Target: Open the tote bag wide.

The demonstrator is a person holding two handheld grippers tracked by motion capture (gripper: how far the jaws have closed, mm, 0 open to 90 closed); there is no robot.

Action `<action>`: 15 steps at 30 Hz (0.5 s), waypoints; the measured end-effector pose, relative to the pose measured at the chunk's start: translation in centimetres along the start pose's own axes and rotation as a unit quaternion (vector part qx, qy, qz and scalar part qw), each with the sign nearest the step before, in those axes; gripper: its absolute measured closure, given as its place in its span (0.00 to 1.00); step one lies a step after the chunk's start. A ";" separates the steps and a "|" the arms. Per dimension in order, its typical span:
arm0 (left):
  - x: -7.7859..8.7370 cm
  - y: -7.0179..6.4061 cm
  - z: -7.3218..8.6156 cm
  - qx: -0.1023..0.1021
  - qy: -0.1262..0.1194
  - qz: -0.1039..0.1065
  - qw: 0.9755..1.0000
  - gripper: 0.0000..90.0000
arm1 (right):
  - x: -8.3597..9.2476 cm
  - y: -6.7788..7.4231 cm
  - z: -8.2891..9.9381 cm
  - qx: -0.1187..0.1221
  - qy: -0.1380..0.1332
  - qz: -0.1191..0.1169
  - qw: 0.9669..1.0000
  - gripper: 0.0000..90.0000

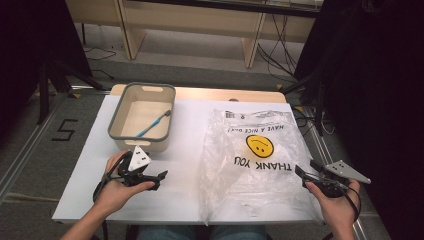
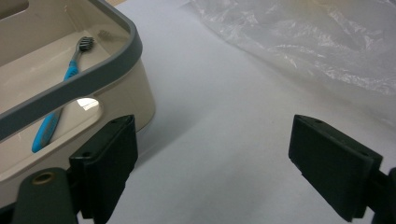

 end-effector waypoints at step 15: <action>-0.4 -3.1 -2.1 0.021 -0.014 0.044 0.999 0.20 | -0.3 -1.1 -0.2 -0.005 0.021 0.024 0.999 0.42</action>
Point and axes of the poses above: each handheld gripper's, and its own axes: x roughly backward along the jaws, z roughly out of its underside, y roughly to its left, the point moved 6 cm from there along -x, roughly forward along the jaws, and after that the axes turned 12 degrees about -y, right-handed, at the moved point
